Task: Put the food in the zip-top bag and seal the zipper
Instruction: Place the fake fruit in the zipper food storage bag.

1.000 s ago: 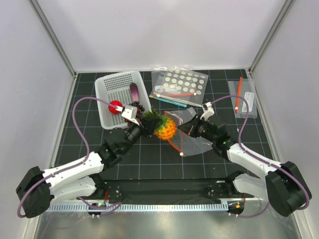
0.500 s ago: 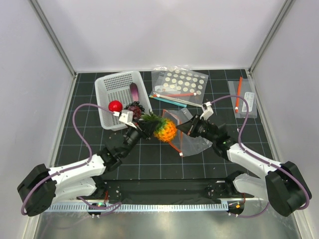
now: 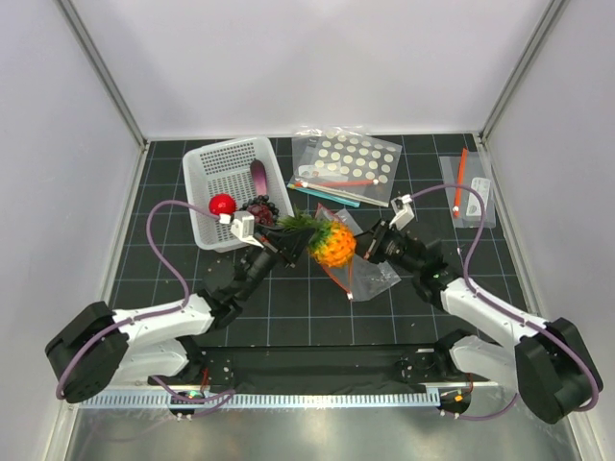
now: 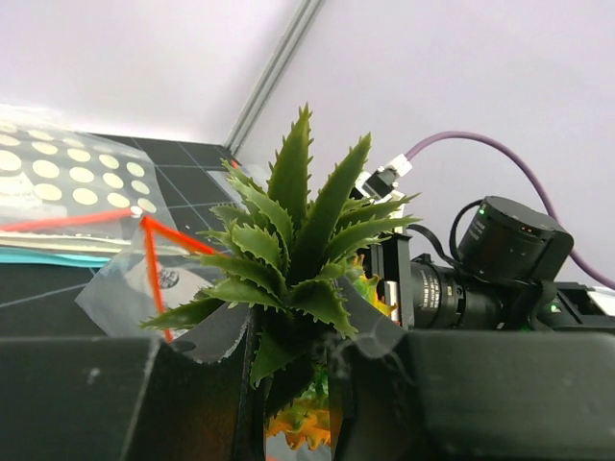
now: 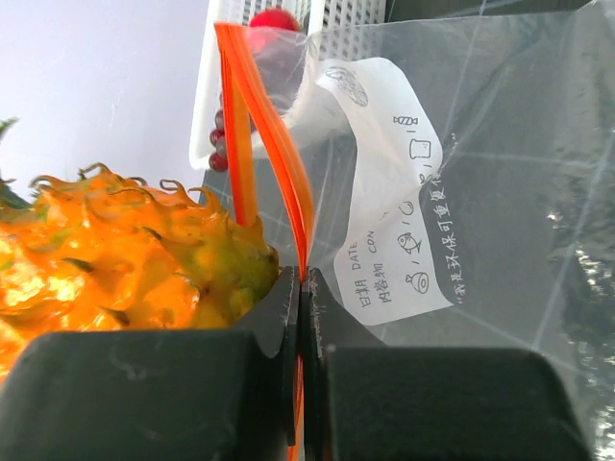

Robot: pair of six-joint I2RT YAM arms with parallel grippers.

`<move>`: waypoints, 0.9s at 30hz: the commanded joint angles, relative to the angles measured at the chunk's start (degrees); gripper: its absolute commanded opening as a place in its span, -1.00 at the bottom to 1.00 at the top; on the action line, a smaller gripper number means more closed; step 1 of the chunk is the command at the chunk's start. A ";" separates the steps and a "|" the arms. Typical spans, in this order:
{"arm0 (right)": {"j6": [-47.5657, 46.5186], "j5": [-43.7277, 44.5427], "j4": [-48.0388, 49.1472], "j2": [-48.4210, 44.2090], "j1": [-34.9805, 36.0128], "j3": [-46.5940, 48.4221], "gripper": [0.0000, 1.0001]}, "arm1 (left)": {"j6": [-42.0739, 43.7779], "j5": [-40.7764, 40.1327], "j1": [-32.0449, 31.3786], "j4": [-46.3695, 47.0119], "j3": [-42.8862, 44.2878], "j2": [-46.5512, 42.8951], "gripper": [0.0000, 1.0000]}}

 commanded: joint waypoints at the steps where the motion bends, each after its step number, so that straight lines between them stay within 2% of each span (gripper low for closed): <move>1: 2.40 -2.13 3.84 -3.81 -1.13 0.26 -0.98 | 0.28 0.40 -0.08 7.74 -0.45 2.89 -0.99; 4: 4.25 -2.84 5.07 -5.40 -1.84 -0.62 -0.98 | 0.01 0.75 -0.08 10.46 -0.89 5.27 -0.99; 15: 8.12 -6.53 8.76 -5.40 -6.67 -1.94 -0.98 | 0.10 -0.74 -0.08 10.56 -2.73 9.57 -0.99; 22: 9.17 -7.41 10.08 -4.78 -7.64 -2.03 -0.98 | -0.69 0.48 -0.17 10.56 -0.37 17.47 -0.99; 27: 7.68 -7.15 8.15 -5.31 -7.64 -1.68 -0.98 | -0.34 1.19 -0.08 10.03 1.75 19.86 -0.99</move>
